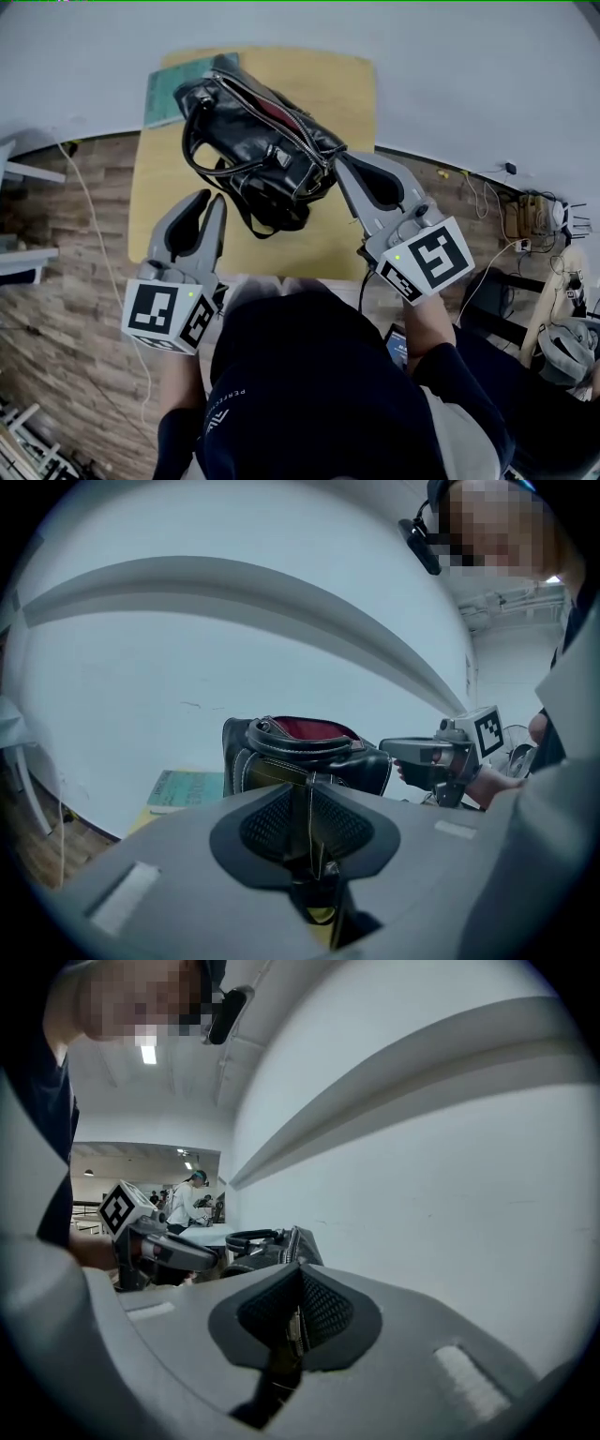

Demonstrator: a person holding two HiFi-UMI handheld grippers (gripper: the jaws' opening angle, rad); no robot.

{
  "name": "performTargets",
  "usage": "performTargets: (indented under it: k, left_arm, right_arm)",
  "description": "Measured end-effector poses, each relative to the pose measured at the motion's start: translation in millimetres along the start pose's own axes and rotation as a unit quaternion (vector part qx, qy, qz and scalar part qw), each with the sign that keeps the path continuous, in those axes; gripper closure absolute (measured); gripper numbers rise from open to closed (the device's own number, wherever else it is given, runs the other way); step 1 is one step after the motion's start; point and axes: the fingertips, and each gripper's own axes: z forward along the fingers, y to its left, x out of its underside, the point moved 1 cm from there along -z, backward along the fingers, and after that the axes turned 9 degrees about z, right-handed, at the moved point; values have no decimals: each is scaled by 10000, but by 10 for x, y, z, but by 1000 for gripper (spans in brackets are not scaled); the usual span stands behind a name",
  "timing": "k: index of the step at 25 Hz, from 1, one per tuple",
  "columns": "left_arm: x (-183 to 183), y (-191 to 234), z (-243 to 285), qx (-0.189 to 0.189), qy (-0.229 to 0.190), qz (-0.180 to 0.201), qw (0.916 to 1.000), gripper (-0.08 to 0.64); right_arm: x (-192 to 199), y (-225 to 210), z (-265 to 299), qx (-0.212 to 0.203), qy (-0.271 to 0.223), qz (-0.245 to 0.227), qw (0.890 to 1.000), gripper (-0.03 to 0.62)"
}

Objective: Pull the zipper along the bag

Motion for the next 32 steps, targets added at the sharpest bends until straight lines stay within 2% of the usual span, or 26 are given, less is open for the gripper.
performTargets:
  k: [4,7,12,17,24,32]
  left_arm:
    - [21,23,-3,51,58,30,10000,485]
    - [44,41,-1,63,91,36,9999,485]
    - [61,14,-2,88,145,74,9998,485]
    - [64,-9,-20,47,205,95,9997,485]
    - [86,8,-63,-32,210,98,9997,485]
    - [123,52,-101,-83,245,94,9996,485]
  right_arm:
    - [200,-13,-12,24,216,70,9997,586]
    - [315,7,18,-121,378,106,9992,509]
    - [388,-17,97,-215,374,253,9987,494]
    - [379,-20,154,-339,357,193,9986,497]
    - [477,24,291,219,307,-670,9970,523]
    - [497,2,348,529,296,-628,9962,549]
